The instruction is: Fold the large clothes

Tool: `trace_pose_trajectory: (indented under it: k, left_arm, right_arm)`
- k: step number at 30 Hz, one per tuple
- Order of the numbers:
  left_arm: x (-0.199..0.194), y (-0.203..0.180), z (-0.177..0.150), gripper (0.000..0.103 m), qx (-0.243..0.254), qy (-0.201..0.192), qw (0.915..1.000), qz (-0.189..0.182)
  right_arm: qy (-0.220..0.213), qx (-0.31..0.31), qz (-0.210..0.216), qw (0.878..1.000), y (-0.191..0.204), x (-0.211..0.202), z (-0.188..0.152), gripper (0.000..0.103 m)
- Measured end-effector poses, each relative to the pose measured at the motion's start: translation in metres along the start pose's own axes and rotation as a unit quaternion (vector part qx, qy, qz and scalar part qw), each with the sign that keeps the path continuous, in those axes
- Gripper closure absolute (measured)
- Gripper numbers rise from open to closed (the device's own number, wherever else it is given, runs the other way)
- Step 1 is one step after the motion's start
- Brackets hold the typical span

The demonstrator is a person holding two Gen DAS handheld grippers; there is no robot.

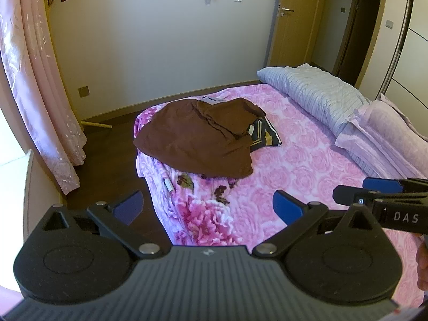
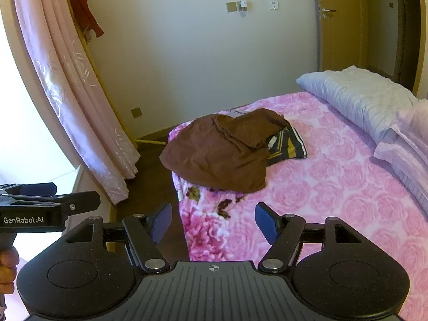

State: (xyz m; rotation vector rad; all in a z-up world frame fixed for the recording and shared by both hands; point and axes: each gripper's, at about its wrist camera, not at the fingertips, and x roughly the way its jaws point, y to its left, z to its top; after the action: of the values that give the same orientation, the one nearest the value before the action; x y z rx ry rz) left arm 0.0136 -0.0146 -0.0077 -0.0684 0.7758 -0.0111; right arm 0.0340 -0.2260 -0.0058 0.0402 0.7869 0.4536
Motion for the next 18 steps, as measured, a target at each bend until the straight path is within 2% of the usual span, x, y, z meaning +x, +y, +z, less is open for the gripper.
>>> trace_pose_trajectory:
  k: [18]
  left_arm:
    - [0.014, -0.006, 0.008, 0.001, -0.006, -0.001, 1.0000, 0.006]
  right_arm:
    - [0.004, 0.001, 0.004, 1.000, -0.009, 0.011, 0.007, 0.037]
